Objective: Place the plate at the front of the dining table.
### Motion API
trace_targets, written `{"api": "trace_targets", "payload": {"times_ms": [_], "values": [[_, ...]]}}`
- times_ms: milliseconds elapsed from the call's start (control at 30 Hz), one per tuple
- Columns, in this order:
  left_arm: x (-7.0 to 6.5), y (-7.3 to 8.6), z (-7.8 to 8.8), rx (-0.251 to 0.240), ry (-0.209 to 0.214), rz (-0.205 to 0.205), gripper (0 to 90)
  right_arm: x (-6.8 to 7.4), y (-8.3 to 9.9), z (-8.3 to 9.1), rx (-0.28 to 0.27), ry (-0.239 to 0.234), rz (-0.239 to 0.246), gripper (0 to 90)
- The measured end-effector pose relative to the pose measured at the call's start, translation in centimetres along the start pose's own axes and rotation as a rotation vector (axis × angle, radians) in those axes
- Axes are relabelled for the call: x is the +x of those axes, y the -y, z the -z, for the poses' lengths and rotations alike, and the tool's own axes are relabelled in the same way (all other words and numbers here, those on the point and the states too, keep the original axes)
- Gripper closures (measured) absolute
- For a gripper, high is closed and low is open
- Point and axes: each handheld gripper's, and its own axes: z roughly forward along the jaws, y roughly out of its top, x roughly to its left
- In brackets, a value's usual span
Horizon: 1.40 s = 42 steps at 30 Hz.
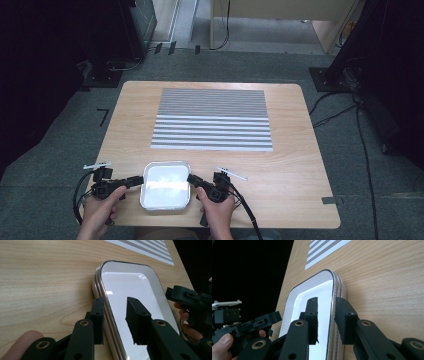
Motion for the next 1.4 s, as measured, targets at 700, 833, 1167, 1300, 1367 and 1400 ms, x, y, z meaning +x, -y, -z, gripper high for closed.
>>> {"api": "trace_targets", "payload": {"times_ms": [700,833,1167,1300,1367,1400], "values": [[-0.09,-0.01,-0.20,0.018,0.058,0.010,64.9,-0.10,0.23,-0.18,0.016,-0.022,-0.007,71.2],[0.10,0.02,-0.22,0.016,0.069,0.017,65.1,-0.17,0.21,-0.17,0.018,-0.027,-0.013,70.8],[0.18,0.09,-0.28,0.013,0.077,0.026,64.3,-0.35,0.19,-0.13,0.020,-0.042,-0.016,70.4],[0.03,0.05,-0.25,0.011,0.075,0.022,64.1,-0.48,0.22,0.00,0.012,-0.054,-0.023,70.5],[-0.04,0.06,-0.34,0.013,0.074,0.021,63.8,-0.47,0.20,0.08,0.007,-0.059,-0.024,70.5],[-0.15,0.07,-0.43,0.013,0.071,0.019,63.5,-0.44,0.14,0.18,-0.001,-0.063,-0.025,70.5]]}}
